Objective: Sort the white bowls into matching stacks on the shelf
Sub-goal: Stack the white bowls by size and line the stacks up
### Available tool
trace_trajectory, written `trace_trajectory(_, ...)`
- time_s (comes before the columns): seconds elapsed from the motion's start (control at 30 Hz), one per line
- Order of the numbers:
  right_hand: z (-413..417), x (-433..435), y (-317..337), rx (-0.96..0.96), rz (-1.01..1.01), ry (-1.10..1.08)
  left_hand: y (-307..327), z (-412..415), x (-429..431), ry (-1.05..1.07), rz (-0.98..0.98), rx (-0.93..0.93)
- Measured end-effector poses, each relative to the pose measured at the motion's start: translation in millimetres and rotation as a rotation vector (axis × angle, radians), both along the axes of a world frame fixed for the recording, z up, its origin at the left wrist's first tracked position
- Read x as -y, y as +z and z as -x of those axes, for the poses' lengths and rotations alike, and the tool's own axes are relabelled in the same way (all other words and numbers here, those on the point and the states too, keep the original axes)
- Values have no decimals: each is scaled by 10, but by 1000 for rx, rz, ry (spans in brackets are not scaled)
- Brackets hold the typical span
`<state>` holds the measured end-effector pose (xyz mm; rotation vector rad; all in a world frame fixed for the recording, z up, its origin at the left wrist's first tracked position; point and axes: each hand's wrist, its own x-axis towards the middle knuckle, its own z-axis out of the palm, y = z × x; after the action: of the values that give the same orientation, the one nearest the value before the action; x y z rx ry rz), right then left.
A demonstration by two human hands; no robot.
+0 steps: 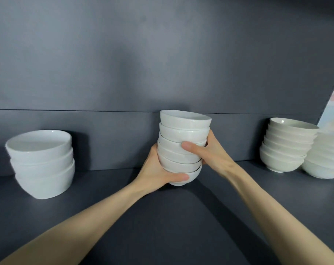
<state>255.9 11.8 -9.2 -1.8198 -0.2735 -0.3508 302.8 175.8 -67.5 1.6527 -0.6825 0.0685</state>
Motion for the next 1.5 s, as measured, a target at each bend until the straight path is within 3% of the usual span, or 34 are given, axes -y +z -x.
trace_trajectory(0.4, 960, -1035, 365, 67, 43, 161, 217, 1085, -1072, 146, 29, 38)
trace_trajectory(0.97, 2129, -3920, 367, 53, -5, 459, 299, 2856, -4059, 456, -32, 58)
trace_trajectory(1.5, 1500, -6121, 807, 118, 26, 617, 722, 2518, -6185, 691, -42, 158)
